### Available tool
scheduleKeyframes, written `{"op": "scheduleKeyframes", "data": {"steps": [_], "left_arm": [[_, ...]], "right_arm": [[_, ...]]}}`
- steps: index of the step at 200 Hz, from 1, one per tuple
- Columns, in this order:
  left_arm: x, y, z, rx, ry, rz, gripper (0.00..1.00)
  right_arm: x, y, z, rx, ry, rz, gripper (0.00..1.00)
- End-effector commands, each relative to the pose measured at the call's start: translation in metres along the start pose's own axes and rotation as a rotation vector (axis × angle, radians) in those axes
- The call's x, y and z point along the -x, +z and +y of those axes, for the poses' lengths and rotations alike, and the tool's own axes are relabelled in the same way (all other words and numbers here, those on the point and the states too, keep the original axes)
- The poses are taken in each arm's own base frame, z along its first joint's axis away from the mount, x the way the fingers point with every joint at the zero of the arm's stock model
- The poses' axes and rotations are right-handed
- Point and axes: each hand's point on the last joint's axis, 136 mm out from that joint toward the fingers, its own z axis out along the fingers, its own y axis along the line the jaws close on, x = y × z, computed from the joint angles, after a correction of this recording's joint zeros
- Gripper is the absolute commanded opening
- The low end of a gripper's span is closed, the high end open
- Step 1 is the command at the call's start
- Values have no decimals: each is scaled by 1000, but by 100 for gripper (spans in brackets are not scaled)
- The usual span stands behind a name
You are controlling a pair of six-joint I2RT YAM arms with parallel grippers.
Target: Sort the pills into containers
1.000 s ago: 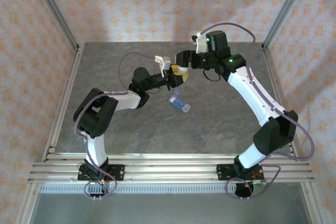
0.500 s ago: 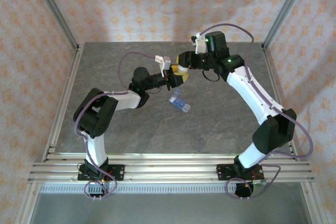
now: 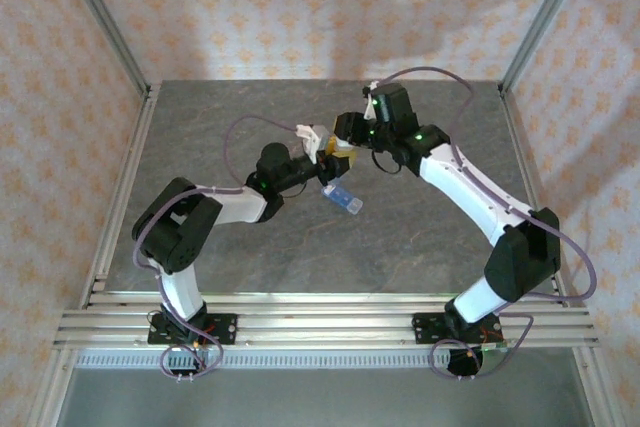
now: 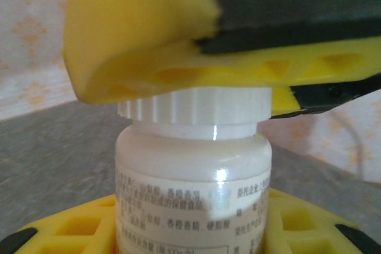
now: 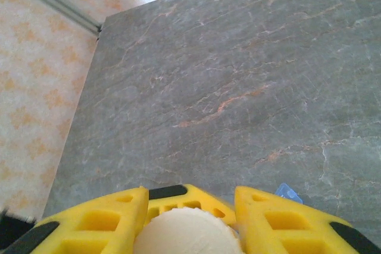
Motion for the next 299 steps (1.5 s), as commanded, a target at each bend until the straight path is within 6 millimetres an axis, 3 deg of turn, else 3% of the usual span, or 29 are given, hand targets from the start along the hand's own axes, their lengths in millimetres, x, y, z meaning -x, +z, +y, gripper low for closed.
{"op": "scheduleKeyframes", "data": {"steps": [1, 44, 67, 100, 127, 180, 200, 247, 299], "left_arm": [[72, -7, -24, 41, 234, -211, 0], [65, -2, -21, 57, 218, -214, 0], [60, 1, -15, 64, 193, -215, 0], [60, 1, -4, 53, 142, -219, 0], [63, -2, 0, 22, 116, -219, 0], [72, -5, -12, -166, 6, -195, 0], [77, -6, -15, -245, -54, -177, 0], [85, -5, -23, -358, -148, -140, 0], [90, -1, -29, -417, -201, -117, 0]], "right_arm": [[-10, 10, -28, -120, 102, -40, 26], [-13, 16, -21, -106, 119, -43, 30], [-3, 10, -17, -118, 100, -52, 48], [32, -13, -8, -66, 105, -107, 71], [49, -33, 4, 13, 81, -130, 79], [54, -55, 23, 224, -90, -117, 79], [49, -60, 25, 299, -178, -92, 78], [33, -74, 53, 479, -312, 17, 77], [32, -66, 57, 507, -308, 63, 69]]}}
